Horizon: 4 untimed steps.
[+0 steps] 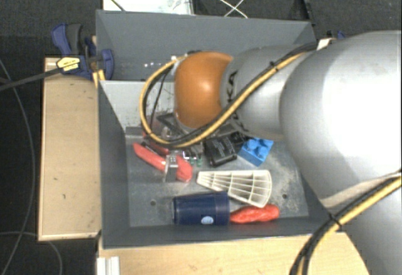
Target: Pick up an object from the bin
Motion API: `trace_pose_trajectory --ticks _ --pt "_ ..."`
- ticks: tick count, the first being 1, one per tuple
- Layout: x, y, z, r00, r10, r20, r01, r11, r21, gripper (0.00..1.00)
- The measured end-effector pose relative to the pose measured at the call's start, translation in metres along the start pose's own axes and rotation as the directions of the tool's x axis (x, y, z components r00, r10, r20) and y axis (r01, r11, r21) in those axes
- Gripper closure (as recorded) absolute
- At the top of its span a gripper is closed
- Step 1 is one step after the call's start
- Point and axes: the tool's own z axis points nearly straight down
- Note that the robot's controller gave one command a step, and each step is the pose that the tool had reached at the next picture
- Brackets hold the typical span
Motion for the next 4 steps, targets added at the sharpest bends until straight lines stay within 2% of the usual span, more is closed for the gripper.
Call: trace_pose_trajectory --ticks 1,2,3,4 --pt "0.009 0.011 -0.086 0.999 0.035 0.014 -0.035 0.999 -0.006 0.00" --pt "0.001 0.000 -0.007 1.000 0.004 0.000 -0.004 1.000 0.000 0.00" --pt "0.013 0.023 -0.002 0.950 0.312 0.015 -0.311 0.950 -0.013 0.00" --pt "0.001 0.001 -0.007 1.000 0.020 0.004 -0.020 1.000 -0.002 1.00"
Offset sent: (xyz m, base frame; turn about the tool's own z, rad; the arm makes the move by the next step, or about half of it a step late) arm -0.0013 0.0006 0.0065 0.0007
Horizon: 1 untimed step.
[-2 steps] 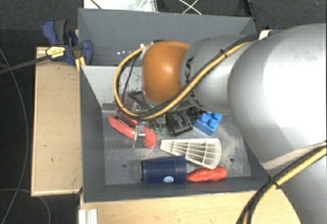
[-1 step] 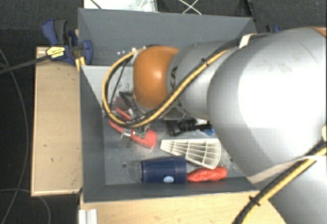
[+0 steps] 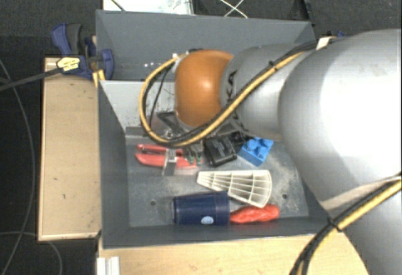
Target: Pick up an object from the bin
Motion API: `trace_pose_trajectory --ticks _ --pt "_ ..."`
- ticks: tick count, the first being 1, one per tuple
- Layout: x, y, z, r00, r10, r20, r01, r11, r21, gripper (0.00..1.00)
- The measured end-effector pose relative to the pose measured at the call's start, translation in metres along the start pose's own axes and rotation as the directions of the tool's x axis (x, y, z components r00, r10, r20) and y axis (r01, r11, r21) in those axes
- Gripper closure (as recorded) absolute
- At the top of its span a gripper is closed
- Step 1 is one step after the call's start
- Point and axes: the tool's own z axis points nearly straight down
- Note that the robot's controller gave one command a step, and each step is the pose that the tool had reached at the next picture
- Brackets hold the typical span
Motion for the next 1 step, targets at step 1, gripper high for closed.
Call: trace_pose_trajectory --ticks 1 --pt "0.0000 0.0000 0.0000 1.000 0.001 0.000 -0.001 1.000 0.000 1.00"
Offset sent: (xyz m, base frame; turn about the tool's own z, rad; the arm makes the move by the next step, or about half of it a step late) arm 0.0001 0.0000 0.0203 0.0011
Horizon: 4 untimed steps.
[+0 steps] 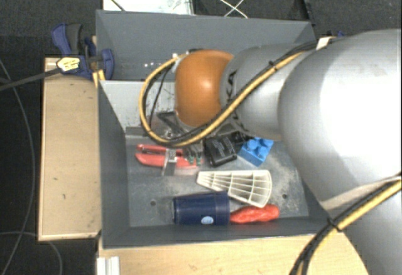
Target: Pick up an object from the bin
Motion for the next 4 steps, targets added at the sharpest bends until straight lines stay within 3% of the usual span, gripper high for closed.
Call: trace_pose_trajectory --ticks 3,4 --pt "0.000 0.000 -0.037 1.000 0.003 0.004 -0.003 1.000 -0.002 1.00" --pt "0.002 -0.001 -0.060 1.000 0.004 -0.003 -0.004 1.000 0.000 1.00"
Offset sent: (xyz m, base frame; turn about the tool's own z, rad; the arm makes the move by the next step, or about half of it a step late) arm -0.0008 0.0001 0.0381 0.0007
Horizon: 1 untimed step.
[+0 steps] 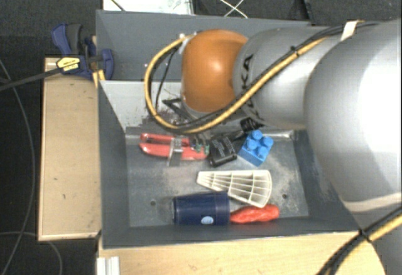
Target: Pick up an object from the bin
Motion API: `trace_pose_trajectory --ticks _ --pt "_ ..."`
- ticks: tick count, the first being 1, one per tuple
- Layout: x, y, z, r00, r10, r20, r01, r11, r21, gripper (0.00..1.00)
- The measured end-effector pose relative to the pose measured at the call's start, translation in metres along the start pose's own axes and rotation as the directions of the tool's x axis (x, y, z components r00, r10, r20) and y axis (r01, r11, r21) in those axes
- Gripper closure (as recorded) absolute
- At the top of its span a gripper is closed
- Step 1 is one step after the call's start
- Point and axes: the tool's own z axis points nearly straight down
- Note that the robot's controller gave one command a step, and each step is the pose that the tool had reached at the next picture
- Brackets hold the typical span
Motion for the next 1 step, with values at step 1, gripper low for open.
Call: trace_pose_trajectory --ticks 1 --pt "-0.0018 0.0006 -0.0165 1.000 0.001 0.007 -0.001 1.000 -0.003 1.00"
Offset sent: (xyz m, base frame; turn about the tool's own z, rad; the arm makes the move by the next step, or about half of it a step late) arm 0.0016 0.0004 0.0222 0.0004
